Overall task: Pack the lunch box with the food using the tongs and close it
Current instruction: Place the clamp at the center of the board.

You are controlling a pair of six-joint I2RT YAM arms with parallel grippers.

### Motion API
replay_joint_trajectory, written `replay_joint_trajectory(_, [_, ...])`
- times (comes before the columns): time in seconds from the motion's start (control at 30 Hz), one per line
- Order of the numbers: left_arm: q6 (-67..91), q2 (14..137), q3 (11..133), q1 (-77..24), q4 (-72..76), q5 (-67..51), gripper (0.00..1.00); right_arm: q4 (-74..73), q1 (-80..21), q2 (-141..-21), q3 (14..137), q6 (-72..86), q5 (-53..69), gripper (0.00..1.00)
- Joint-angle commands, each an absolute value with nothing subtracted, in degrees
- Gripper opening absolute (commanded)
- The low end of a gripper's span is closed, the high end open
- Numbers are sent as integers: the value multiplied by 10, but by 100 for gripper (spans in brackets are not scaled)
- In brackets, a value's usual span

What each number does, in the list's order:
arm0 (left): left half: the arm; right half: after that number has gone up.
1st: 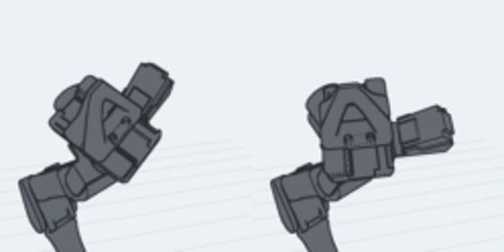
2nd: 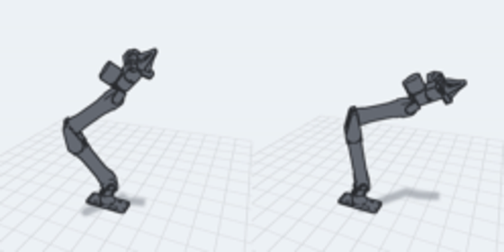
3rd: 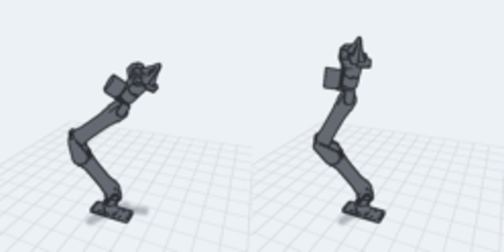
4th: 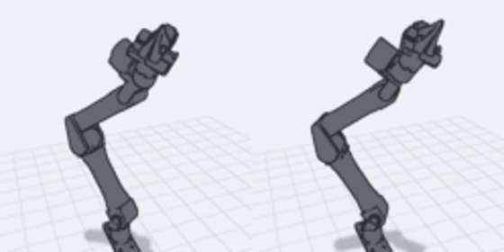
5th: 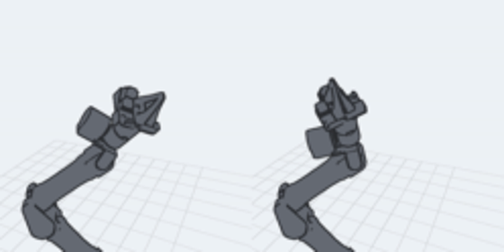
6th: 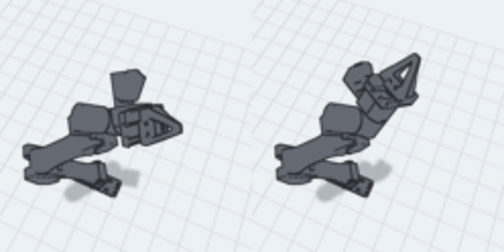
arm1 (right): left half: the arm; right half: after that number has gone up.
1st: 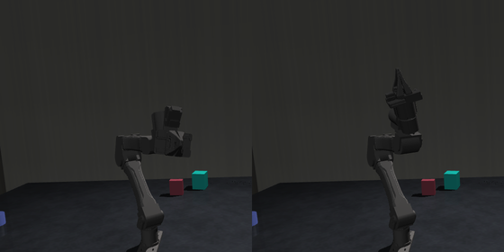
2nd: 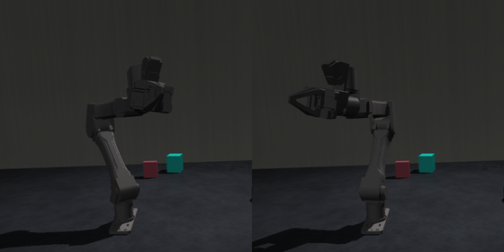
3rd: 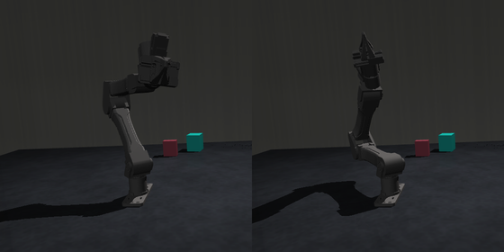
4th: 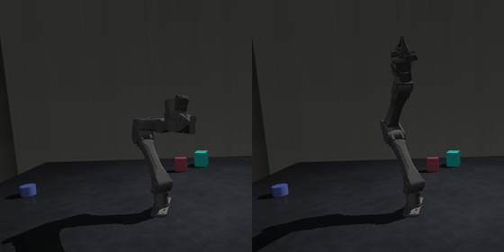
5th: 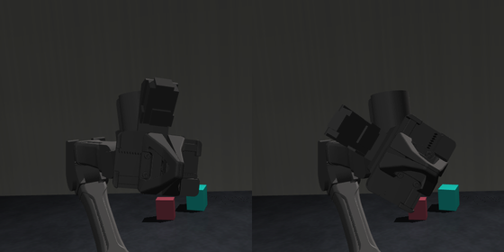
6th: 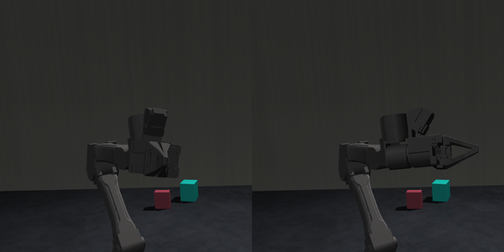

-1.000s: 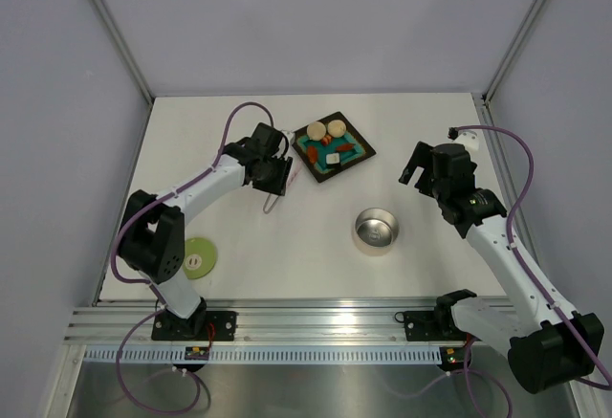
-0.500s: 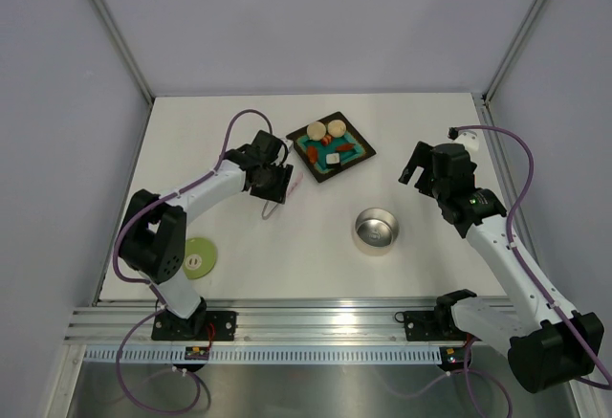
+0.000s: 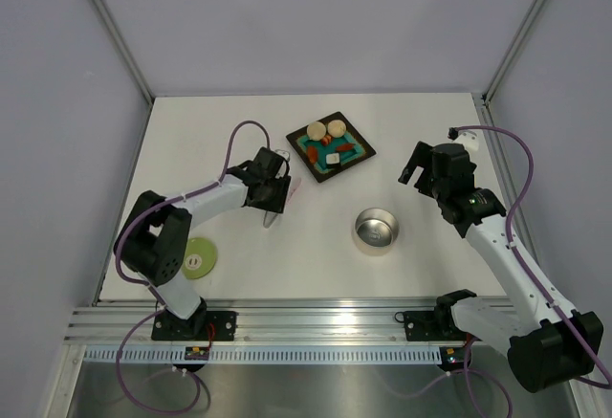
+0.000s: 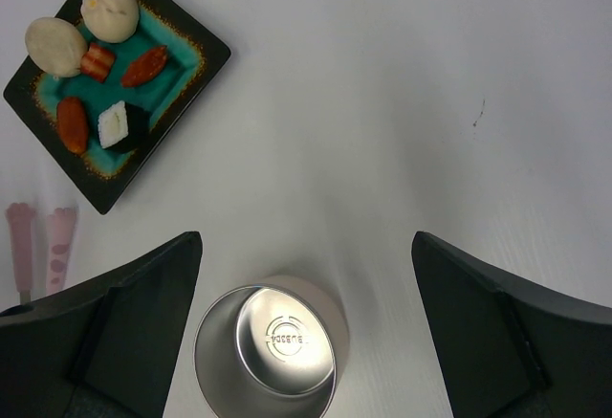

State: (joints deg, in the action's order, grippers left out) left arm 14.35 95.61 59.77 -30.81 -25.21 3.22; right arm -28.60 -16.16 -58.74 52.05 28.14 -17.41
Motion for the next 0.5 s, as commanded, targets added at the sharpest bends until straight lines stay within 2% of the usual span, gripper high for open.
replay_joint_trajectory(0.0, [175,949,576,-324,-171,77,51,-277,-160,-588,520,287,-178,100])
replay_joint_trajectory(0.07, [189,951,567,-330,-160,104,64,-277,-160,-587,521,287,-180,99])
replay_joint_trajectory(0.13, [193,941,550,-339,-150,117,70,-279,-161,-585,522,286,-180,100])
replay_joint_trajectory(0.47, [213,928,511,-347,-107,152,71,-271,-160,-593,524,287,-169,99])
